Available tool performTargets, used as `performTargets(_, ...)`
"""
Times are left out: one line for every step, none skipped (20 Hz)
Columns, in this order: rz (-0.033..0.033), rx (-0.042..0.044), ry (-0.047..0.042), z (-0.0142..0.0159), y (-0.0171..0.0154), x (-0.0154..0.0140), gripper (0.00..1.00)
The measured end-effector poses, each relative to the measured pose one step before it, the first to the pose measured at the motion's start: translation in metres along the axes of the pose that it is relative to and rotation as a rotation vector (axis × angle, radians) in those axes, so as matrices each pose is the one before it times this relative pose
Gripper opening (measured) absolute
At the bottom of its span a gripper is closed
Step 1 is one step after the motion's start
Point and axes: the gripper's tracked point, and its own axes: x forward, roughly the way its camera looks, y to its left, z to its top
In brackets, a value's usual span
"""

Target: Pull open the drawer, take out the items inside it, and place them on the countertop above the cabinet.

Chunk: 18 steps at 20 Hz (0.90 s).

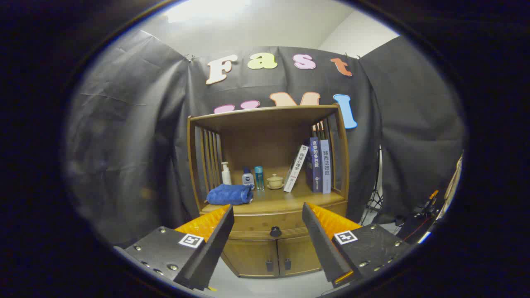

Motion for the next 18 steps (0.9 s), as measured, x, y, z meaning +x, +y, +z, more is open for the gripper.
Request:
performTargets(0.00438, 0.00354, 0.00282, -0.00159, 0.00163, 0.00141, 0.99)
performTargets(0.00158, 0.00245, 0.0036, -0.00197, -0.0001, 0.00025, 0.99)
performTargets(0.00113, -0.00374, -0.00032, -0.00079, 0.00014, 0.00154, 0.99)
performTargets(-0.00018, -0.00241, 0.00039, -0.00094, -0.00014, 0.00064, 0.99)
performTargets(-0.00209, -0.00129, 0.00284, -0.00245, -0.00117, 0.00087, 0.99)
performTargets(-0.00285, 0.00169, 0.00363, -0.0019, -0.00065, 0.00129, 0.99)
performTargets(-0.00187, 0.00202, 0.00375, -0.00281, -0.00081, 0.0015, 0.99)
performTargets(-0.00048, 0.00172, 0.00556, -0.00255, -0.00076, 0.00271, 0.99)
performTargets(-0.00107, -0.00343, 0.00752, -0.00383, -0.00148, 0.00248, 0.99)
performTargets(-0.00799, -0.0039, 0.00565, -0.0024, -0.00341, 0.00223, 0.99)
performTargets(-0.00838, -0.00484, 0.00091, -0.00166, -0.00438, 0.00252, 0.99)
performTargets(-0.00902, -0.00139, -0.0036, -0.00044, -0.00318, 0.00241, 0.99)
performTargets(-0.00663, -0.0012, -0.00311, -0.00143, -0.00234, 0.00221, 0.99)
performTargets(-0.00365, 0.00024, -0.00111, -0.0016, -0.00129, 0.00232, 0.99)
performTargets(0.00273, 0.00144, 0.00284, -0.00364, -0.00019, 0.00324, 0.99)
performTargets(0.00692, -0.00064, 0.00292, -0.00232, 0.00093, 0.00505, 0.99)
performTargets(0.00972, -0.00381, 0.00404, -0.00353, 0.00047, 0.00555, 0.99)
performTargets(0.00819, -0.01074, -0.00526, -0.00096, 0.00049, 0.00679, 0.99)
